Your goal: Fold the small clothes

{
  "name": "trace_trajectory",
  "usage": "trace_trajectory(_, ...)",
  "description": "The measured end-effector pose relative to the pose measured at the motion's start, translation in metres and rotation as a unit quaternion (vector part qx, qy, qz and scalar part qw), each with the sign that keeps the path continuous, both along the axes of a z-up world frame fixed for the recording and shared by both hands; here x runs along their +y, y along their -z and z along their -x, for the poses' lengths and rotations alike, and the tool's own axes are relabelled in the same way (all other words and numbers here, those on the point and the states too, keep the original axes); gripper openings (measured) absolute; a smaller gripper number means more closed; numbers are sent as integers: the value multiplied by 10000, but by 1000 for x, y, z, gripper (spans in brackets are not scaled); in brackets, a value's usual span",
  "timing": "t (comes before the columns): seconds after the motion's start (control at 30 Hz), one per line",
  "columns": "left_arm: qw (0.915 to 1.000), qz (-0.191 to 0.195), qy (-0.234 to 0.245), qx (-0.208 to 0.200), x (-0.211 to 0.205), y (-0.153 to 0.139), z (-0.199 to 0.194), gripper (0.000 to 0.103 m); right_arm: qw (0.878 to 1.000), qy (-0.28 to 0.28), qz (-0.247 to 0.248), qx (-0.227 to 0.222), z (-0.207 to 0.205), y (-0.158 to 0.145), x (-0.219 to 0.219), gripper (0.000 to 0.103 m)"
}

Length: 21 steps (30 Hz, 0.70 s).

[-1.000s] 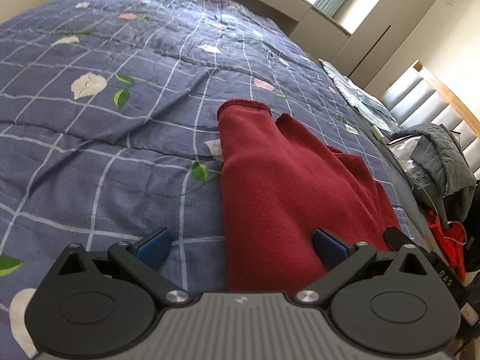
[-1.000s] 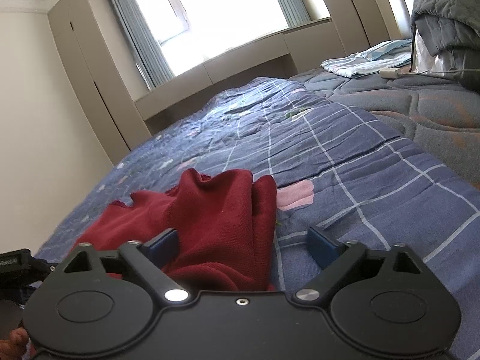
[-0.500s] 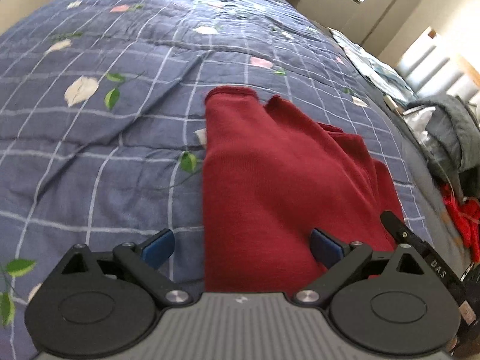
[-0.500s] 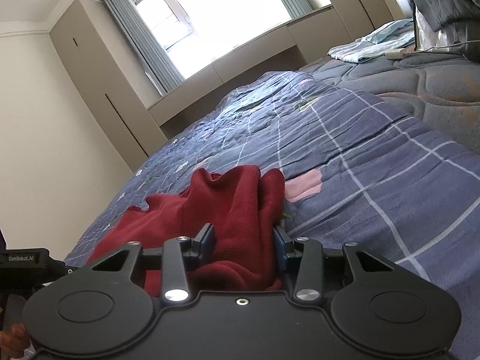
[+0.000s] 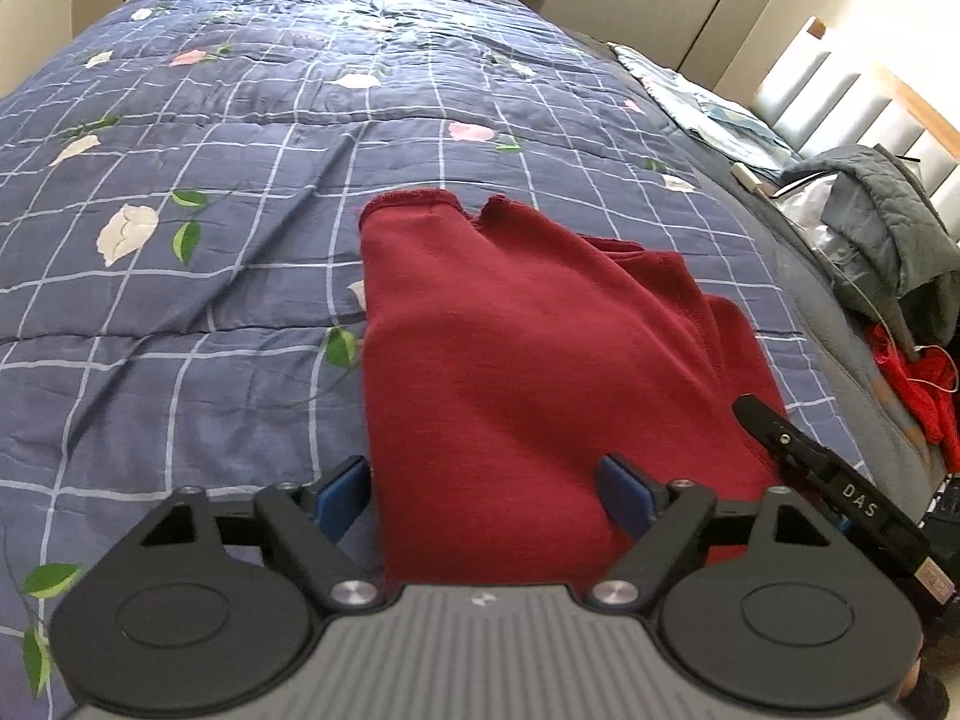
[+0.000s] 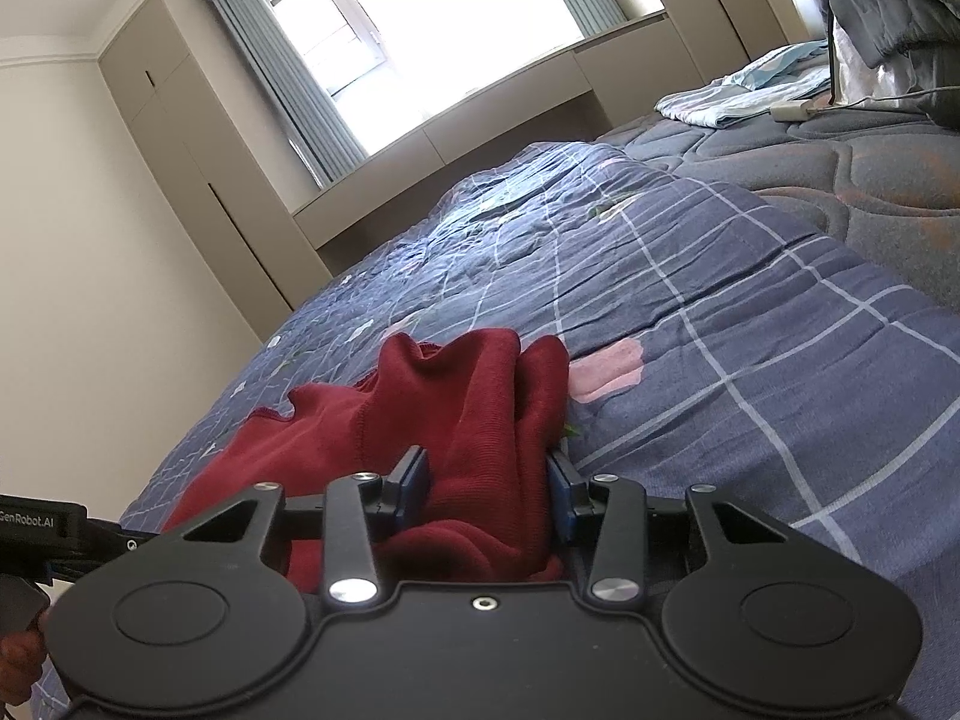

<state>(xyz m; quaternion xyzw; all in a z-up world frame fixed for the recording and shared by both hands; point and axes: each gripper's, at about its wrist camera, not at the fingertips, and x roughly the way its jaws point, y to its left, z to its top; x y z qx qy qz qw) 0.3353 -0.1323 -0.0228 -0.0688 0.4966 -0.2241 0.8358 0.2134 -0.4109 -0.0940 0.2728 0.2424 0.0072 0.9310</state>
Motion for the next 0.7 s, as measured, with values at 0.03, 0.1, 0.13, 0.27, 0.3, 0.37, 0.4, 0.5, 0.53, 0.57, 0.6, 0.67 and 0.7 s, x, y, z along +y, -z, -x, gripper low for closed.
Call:
trace_trajectory(0.03, 10000, 25, 11, 7, 0, 0, 0, 82, 10000, 1, 1, 0, 0, 0, 0, 44)
trace_trajectory(0.1, 10000, 39, 36, 5, 0, 0, 0, 82, 10000, 1, -1, 1, 0, 0, 0, 44)
trace_trajectory(0.13, 10000, 52, 41, 5, 1, 0, 0, 81, 10000, 2, -8, 4, 0, 0, 0, 44)
trace_trajectory(0.27, 9999, 97, -25, -36, 3, 0, 1, 70, 10000, -2, -3, 11, 0, 0, 0, 45)
trace_trajectory(0.3, 9999, 93, -38, -55, 3, -1, 2, 68, 10000, -1, 36, 18, 0, 0, 0, 44)
trace_trajectory(0.37, 9999, 85, -50, -84, 3, -4, 3, 63, 9999, -1, 109, 43, -1, -1, 2, 43)
trace_trajectory(0.4, 9999, 80, -48, -89, 4, -4, 3, 62, 9999, -11, 134, 55, -1, -2, 3, 42)
trace_trajectory(0.5, 9998, 107, -97, -107, 4, -5, 5, 59, 9999, -27, 34, 93, 0, -2, 3, 37)
trace_trajectory(0.53, 9998, 109, -99, -131, 4, -6, 5, 56, 9999, -19, -17, 101, 0, -2, 3, 34)
trace_trajectory(0.57, 9998, 114, -108, -157, 5, -7, 6, 52, 9999, -20, -35, 99, 1, -3, 3, 31)
trace_trajectory(0.6, 9997, 117, -123, -176, 5, -9, 7, 50, 10000, -21, -19, 87, 3, -6, 4, 26)
trace_trajectory(0.67, 9996, 122, -117, -242, 6, -14, 9, 41, 9999, -18, 103, 81, 4, -12, 8, 21)
trace_trajectory(0.7, 9995, 128, -109, -273, 6, -17, 10, 39, 9998, -10, 207, 72, 5, -15, 11, 19)
